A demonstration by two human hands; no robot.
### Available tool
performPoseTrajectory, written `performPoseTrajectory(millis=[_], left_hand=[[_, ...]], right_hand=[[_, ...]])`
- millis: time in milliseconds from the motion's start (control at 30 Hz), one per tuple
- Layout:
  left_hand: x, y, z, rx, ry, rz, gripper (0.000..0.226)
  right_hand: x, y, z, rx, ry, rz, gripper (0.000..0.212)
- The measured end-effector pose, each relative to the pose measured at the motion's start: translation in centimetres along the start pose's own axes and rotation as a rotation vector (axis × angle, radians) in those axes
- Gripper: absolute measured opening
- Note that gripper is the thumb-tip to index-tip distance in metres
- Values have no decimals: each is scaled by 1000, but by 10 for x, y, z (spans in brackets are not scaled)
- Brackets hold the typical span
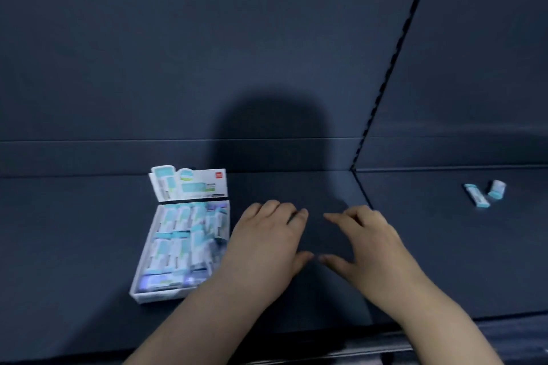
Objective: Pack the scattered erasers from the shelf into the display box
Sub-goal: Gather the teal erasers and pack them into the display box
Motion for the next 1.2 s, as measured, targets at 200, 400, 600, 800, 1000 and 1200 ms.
performPoseTrajectory(millis=[200, 400, 600, 800, 1000, 1200], left_hand=[[87, -4, -36, -24, 66, 27, 67], [146, -19, -51, -32, 99, 15, 63], [168, -27, -59, -78, 96, 3, 59], [167, -20, -75, -67, 47, 30, 59], [167, -27, -83, -99, 29, 54, 60], [184, -35, -89, -137, 35, 23, 61]], right_hand=[[81, 36, 13, -58, 42, 75, 68], [145, 50, 37, -106, 41, 73, 66], [171, 57, 50, -147, -4, 38, 66], [173, 64, 46, -121, -78, 11, 65], [180, 60, 48, -96, -124, -10, 65], [202, 59, 51, -99, -110, -43, 66]])
Point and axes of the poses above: each hand's wrist, its own z-axis away from the middle knuckle, its own y-axis out of the back of the hand, x = y × z, the point moved 4 cm from there along -z, towards the middle knuckle, and after that the axes turned 4 degrees about y, right-handed, at the moved point
